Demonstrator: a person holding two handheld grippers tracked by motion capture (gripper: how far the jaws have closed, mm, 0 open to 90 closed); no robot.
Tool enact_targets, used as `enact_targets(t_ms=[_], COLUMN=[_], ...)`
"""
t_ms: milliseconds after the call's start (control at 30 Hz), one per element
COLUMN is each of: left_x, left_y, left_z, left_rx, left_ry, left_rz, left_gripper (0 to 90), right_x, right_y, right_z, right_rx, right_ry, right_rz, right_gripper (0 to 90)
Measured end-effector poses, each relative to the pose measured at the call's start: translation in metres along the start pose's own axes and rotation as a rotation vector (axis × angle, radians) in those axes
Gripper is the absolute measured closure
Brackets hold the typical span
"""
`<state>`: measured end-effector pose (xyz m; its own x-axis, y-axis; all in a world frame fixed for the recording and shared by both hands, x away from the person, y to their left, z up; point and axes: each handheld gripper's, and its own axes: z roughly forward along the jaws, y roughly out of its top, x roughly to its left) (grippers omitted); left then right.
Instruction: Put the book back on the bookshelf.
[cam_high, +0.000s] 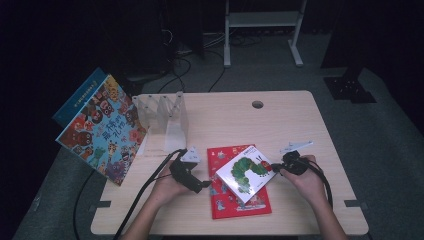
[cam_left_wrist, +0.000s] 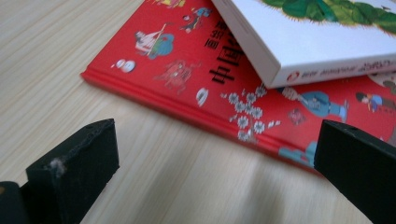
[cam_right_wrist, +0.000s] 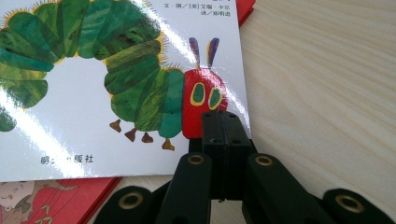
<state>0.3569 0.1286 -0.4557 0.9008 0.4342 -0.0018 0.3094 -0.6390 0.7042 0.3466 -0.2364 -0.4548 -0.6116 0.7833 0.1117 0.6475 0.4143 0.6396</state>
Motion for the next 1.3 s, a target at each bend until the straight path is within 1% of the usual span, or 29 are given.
enact_targets(t_ms=[33,133,267,367,500,567,600,633,800,867,933,967,1000,1067,1100,1167,1200,1233,1267,1300], left_x=[0.0,-0.001,-0.002,-0.004,-0.006,-0.007,-0.007,-0.007,-0.008,-0.008,-0.008,-0.008,-0.007,-0.006,-0.006,-0.006,-0.006,-0.006,-0.006,-0.006], left_y=[0.002,0.007,0.01,0.011,0.014,0.015,0.015,0.016,0.02,0.022,0.023,0.024,0.024,0.026,0.026,0.028,0.028,0.03,0.03,0.032], left_z=[0.003,0.011,0.019,0.024,0.03,0.033,0.033,0.035,0.037,0.038,0.038,0.037,0.036,0.035,0.035,0.033,0.033,0.034,0.034,0.034], left_rx=[0.007,0.009,0.016,0.027,0.028,0.037,0.037,0.04,0.044,0.049,0.043,0.036,0.033,0.015,0.015,-0.007,-0.007,-0.021,-0.021,-0.028], left_ry=[-0.001,-0.004,-0.01,-0.016,-0.019,-0.017,-0.017,-0.008,-0.007,-0.001,-0.004,-0.008,-0.013,-0.022,-0.022,-0.041,-0.041,-0.039,-0.039,-0.041], left_rz=[0.006,0.008,0.011,0.017,0.02,0.03,0.03,0.039,0.048,0.056,0.055,0.045,0.045,0.038,0.038,0.029,0.029,0.023,0.023,0.021], left_gripper=[0.0,0.0,0.0,0.0,0.0,0.0,0.0,0.0,0.0,0.0,0.0,0.0,0.0,0.0,0.0,0.0,0.0,0.0,0.0,0.0], right_x=[0.0,0.001,0.001,0.0,0.001,0.0,0.0,-0.001,-0.001,-0.002,-0.002,-0.002,-0.002,-0.003,-0.004,-0.007,-0.007,-0.01,-0.01,-0.013], right_y=[0.0,0.0,0.0,0.0,0.0,0.0,0.0,-0.001,-0.001,-0.001,-0.001,-0.001,-0.001,-0.002,-0.002,-0.002,-0.002,-0.003,-0.003,-0.004], right_z=[0.0,0.0,0.0,0.0,0.0,0.0,0.0,0.0,0.0,0.0,0.0,0.0,0.0,-0.001,-0.001,-0.001,-0.001,-0.002,-0.002,-0.002], right_rx=[0.0,0.001,0.001,0.0,0.0,-0.003,-0.003,-0.006,-0.007,-0.01,-0.012,-0.013,-0.015,-0.017,-0.019,-0.023,-0.023,-0.031,-0.031,-0.038], right_ry=[-0.001,-0.003,-0.003,-0.001,-0.003,-0.001,-0.001,0.002,0.008,0.007,0.009,0.009,0.01,0.007,0.008,0.013,0.013,0.019,0.019,0.014], right_rz=[0.0,0.001,0.0,0.0,-0.004,-0.007,-0.007,-0.009,-0.008,-0.016,-0.019,-0.021,-0.022,-0.021,-0.021,-0.014,-0.014,-0.001,-0.001,0.0], right_gripper=[89.6,89.6,89.6,89.5,89.6,89.5,89.5,89.5,89.5,89.4,89.2,89.2,88.8,86.5,84.7,80.6,80.6,76.5,76.5,71.7])
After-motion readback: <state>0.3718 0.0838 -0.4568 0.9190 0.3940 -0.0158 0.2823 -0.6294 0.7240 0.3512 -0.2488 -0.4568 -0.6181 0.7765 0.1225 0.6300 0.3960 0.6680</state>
